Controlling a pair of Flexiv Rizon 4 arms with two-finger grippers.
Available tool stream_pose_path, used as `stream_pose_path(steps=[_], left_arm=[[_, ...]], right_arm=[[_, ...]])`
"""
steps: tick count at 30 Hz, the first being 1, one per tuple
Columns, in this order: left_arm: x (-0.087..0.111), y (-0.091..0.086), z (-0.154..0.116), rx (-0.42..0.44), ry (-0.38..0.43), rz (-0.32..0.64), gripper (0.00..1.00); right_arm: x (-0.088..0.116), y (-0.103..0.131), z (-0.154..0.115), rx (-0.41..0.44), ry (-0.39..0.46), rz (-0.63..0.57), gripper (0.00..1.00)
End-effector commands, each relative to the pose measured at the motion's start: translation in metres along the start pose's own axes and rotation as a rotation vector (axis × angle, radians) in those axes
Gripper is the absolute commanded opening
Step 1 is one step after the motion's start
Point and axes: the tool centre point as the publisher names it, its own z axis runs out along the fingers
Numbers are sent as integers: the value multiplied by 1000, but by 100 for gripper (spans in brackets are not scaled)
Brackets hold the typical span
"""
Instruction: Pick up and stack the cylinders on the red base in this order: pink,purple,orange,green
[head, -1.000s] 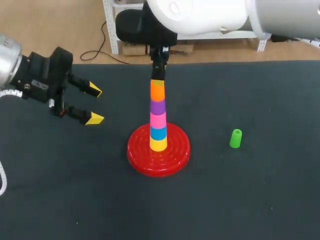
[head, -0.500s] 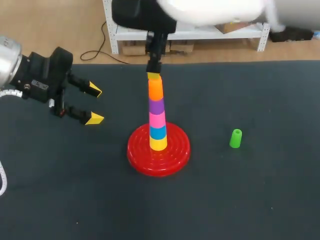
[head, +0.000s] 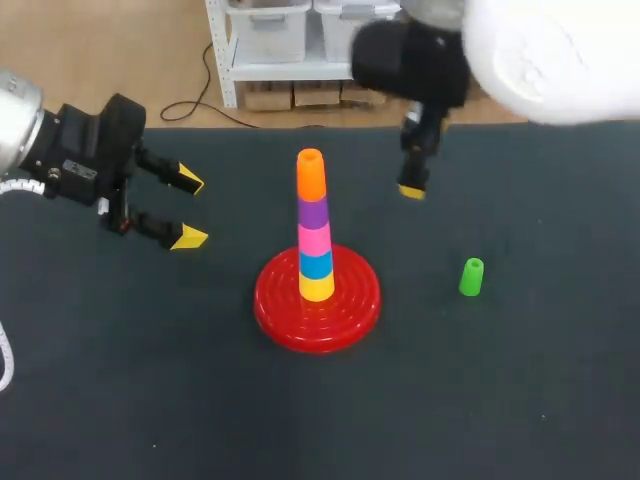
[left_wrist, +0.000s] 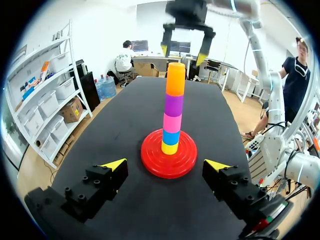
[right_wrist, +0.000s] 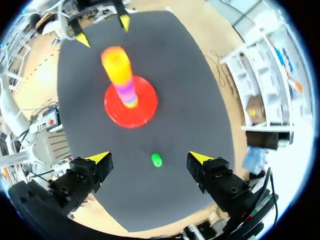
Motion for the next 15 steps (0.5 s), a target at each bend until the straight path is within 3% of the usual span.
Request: stream_pose_path(steps=[1, 8, 15], left_arm=[[1, 0, 0, -1, -4, 2, 100], [1, 0, 0, -1, -4, 2, 100], [1, 0, 0, -1, -4, 2, 100]], right_arm=[[36, -9, 36, 1, -93, 48, 100], [62, -19, 81, -41, -26, 101, 100], [70, -22, 110, -73, 9, 116, 100]])
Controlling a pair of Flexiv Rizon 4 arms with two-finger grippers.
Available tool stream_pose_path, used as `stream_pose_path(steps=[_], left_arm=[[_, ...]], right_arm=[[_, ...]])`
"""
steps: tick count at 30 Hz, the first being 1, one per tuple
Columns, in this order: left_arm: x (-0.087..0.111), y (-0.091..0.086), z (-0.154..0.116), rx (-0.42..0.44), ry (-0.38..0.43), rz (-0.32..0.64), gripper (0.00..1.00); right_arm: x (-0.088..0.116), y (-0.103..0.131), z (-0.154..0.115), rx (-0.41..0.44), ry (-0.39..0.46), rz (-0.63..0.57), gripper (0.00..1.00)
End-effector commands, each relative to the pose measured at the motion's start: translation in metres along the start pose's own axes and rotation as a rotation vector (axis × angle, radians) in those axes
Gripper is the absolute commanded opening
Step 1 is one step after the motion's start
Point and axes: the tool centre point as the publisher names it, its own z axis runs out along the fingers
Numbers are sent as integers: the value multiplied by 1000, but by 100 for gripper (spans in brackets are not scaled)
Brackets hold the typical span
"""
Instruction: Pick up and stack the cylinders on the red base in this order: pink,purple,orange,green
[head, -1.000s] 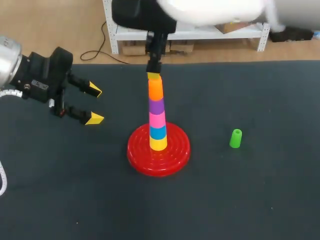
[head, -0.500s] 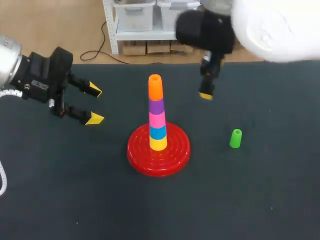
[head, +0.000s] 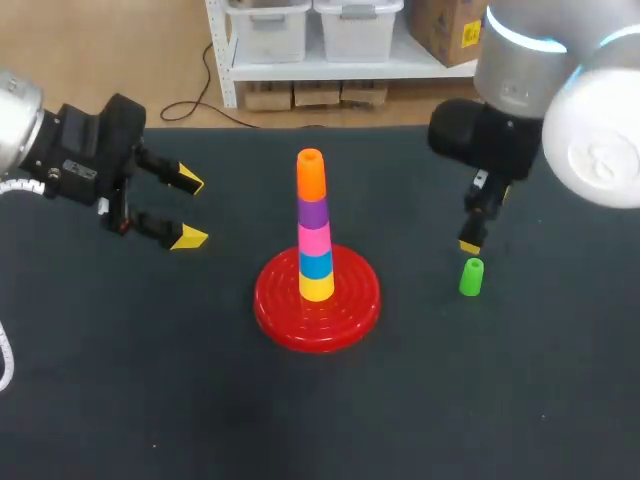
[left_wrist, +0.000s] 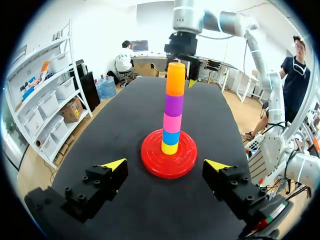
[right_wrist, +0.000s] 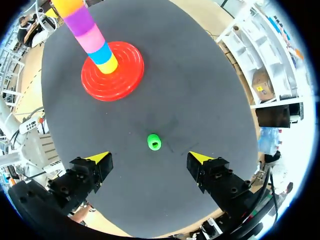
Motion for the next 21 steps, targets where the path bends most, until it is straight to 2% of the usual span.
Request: stream_pose_path(steps=[1, 12, 21], left_arm=[[1, 0, 0, -1, -4, 2, 100], [1, 0, 0, -1, -4, 2, 100], [1, 0, 0, -1, -4, 2, 100]], right_arm=[[1, -5, 18, -8, 0, 5, 100], [5, -6, 27, -3, 14, 8, 100], [6, -1, 21, 14, -4, 8, 100]])
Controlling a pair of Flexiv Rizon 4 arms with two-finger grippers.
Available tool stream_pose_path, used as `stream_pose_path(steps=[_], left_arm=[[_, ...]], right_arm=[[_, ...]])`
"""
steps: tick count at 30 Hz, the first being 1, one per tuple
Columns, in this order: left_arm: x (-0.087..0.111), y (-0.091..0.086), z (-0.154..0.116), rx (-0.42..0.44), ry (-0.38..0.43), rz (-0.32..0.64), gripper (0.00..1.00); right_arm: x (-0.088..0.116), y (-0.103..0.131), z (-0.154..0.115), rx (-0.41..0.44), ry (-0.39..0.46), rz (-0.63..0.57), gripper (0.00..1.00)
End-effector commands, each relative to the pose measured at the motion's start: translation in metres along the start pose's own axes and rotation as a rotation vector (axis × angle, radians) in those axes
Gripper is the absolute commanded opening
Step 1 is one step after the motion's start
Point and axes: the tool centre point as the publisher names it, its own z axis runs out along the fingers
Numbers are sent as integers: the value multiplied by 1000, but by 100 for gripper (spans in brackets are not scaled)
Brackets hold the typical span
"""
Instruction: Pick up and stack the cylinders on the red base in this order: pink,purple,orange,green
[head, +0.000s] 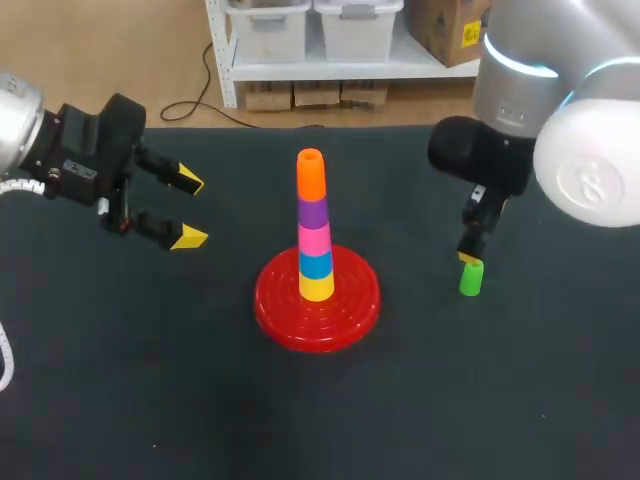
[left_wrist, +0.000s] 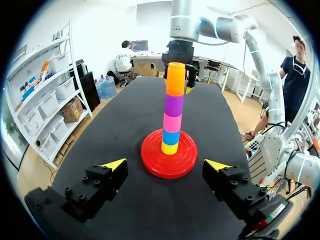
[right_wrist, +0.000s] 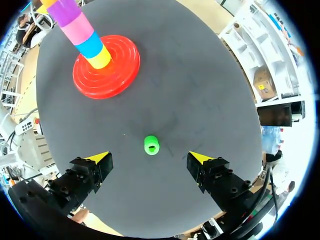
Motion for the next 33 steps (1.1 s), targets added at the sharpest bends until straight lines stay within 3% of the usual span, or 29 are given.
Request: stream_pose_path(steps=[1, 13, 21, 33], left_arm=[[1, 0, 0, -1, -4, 2, 100], [1, 0, 0, -1, -4, 2, 100], [1, 0, 0, -1, -4, 2, 100], [1, 0, 0, -1, -4, 2, 100]], right_arm=[[5, 3, 0, 10, -11, 2, 100], [5, 3, 0, 10, -11, 2, 100], [6, -16, 21, 24, 14, 39, 100], [8, -14, 51, -9, 25, 36, 100]])
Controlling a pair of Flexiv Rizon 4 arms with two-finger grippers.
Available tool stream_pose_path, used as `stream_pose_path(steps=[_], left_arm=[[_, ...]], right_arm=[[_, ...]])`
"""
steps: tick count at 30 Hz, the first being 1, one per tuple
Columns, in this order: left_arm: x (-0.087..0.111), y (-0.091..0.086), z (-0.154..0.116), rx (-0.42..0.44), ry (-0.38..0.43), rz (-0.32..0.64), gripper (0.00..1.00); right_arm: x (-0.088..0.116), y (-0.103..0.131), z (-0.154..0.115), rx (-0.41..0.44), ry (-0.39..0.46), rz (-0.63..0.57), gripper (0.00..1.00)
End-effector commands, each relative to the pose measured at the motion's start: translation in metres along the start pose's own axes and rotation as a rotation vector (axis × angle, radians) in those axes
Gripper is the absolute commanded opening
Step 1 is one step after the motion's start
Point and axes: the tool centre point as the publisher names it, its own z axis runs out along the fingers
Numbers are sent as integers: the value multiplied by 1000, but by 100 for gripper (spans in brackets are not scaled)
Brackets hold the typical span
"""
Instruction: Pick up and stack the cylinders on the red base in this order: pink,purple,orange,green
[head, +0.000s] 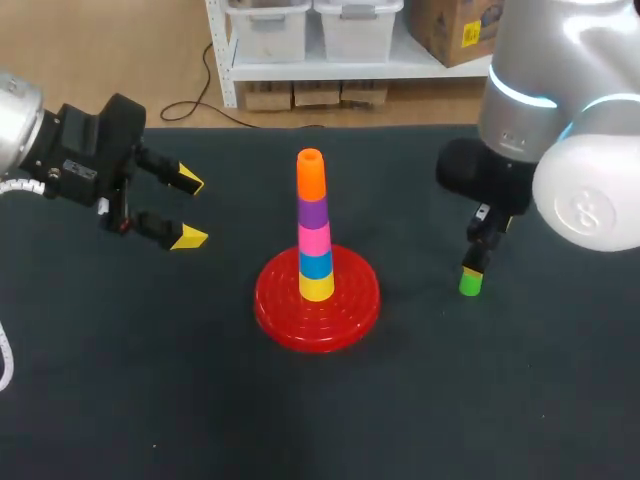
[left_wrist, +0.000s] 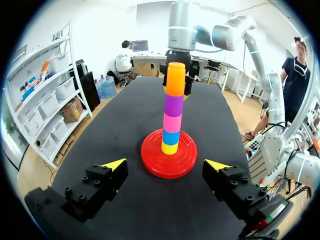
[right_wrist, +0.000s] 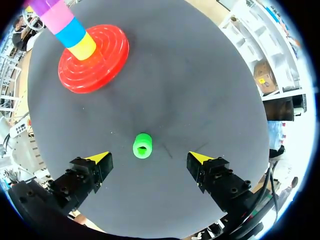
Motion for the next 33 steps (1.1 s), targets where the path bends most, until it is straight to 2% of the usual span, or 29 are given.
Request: stream_pose_path(steps=[1, 3, 4, 5, 6, 7, 8, 10, 18, 33], left_arm=[[1, 0, 0, -1, -4, 2, 100], [1, 0, 0, -1, -4, 2, 100], [1, 0, 0, -1, -4, 2, 100], [1, 0, 0, -1, -4, 2, 100], [1, 0, 0, -1, -4, 2, 100], [1, 0, 0, -1, -4, 2, 100], [1, 0, 0, -1, -4, 2, 100], [1, 0, 0, -1, -4, 2, 100], [1, 0, 0, -1, -4, 2, 100], [1, 0, 0, -1, -4, 2, 100]], right_arm=[[-3, 0, 9, -5, 14, 3, 100], [-3, 0, 11, -7, 18, 4, 98], [-3, 0, 12, -7, 20, 4, 92], [-3, -1, 14, -7, 22, 6, 83], [-3, -1, 14, -8, 22, 7, 79], [-3, -2, 15, -8, 23, 8, 61], [-3, -3, 17, -10, 26, 15, 50], [-4, -4, 18, -8, 27, 21, 44], [-8, -2, 18, -4, 29, 15, 35], [-6, 6, 24, -5, 46, -3, 31]])
